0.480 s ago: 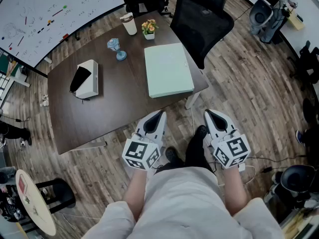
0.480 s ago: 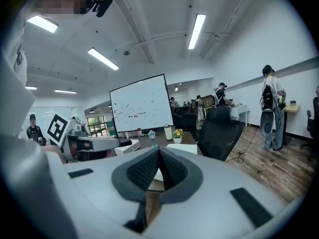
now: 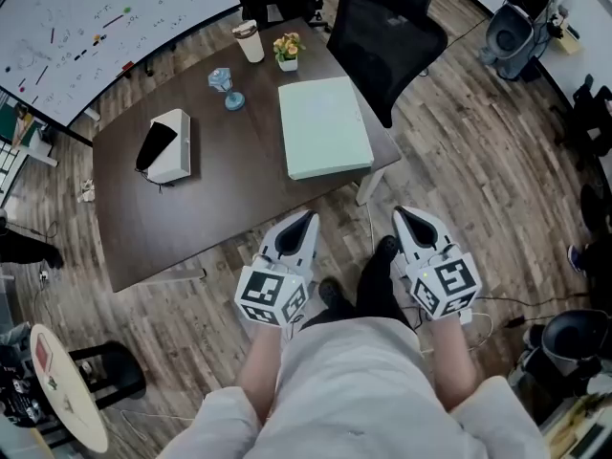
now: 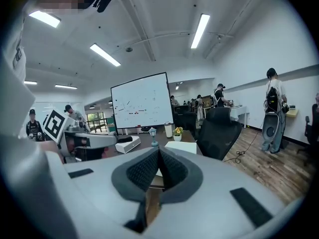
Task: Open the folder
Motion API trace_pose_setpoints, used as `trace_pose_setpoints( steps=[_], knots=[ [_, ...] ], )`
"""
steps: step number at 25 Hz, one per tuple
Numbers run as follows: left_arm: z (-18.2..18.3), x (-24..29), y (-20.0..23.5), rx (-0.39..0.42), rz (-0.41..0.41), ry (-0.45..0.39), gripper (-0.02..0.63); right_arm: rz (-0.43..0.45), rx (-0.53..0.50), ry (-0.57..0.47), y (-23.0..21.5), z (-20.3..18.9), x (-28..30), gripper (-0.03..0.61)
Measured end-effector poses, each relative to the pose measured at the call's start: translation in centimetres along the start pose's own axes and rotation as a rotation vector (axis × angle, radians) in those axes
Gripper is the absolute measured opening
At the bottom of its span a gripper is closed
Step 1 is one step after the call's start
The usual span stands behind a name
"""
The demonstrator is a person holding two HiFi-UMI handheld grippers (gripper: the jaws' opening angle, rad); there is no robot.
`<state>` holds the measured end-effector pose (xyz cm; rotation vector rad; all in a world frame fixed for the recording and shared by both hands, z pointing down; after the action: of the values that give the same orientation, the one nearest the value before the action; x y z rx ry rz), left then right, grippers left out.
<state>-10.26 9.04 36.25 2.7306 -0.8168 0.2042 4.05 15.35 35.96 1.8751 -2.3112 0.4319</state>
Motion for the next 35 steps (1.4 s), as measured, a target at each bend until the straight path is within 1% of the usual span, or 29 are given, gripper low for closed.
trace_pose_setpoints(
  steps=[2, 7, 16, 24, 30, 31, 32, 35],
  knots=[
    [-0.2, -0.4, 0.0, 0.000, -0.001, 0.003, 0.008, -0.011, 0.005, -0.003, 0.2, -0.1, -0.2, 0.003],
    [-0.7, -1.1, -0.2, -0.002, -0.004, 0.011, 0.008, -0.017, 0.083, -0.044, 0.5, -0.2, -0.8, 0.003],
    [-1.9, -1.4, -0.1, -0.009, 0.006, 0.023, 0.008, -0.023, 0.071, -0.008, 0.6, -0.8, -1.0, 0.006],
    [-2.3, -0.9, 0.5, -0.005, 0.034, 0.030, 0.008, 0.015, 0.077, 0.009, 0.3, -1.1, 0.4, 0.032],
    [-1.8, 0.3, 1.5, 0.006, 0.064, 0.028, 0.011, 0.024, 0.083, 0.017, -1.0, -1.0, 2.0, 0.069],
    [-1.7, 0.6, 1.6, 0.008, 0.064, 0.031, 0.022, 0.024, 0.083, 0.017, -1.3, -0.9, 2.3, 0.077],
    [-1.6, 0.9, 1.7, 0.012, 0.062, 0.034, 0.051, 0.025, 0.083, 0.017, -1.5, -0.8, 2.6, 0.084],
    [-1.1, 2.0, 1.9, 0.028, 0.060, 0.038, 0.077, 0.028, 0.081, 0.020, -2.4, -0.3, 3.8, 0.118]
  ],
)
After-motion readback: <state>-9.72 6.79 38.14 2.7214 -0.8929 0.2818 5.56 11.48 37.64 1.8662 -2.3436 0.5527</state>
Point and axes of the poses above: the fingertips, and each gripper's own axes: x forward along the fingers, y to its left, z out of its top, the point moved 1 cm from there along -x, backward along the fingers, and after that the axes turned 2 degrees about z, right-handed, at the moved point
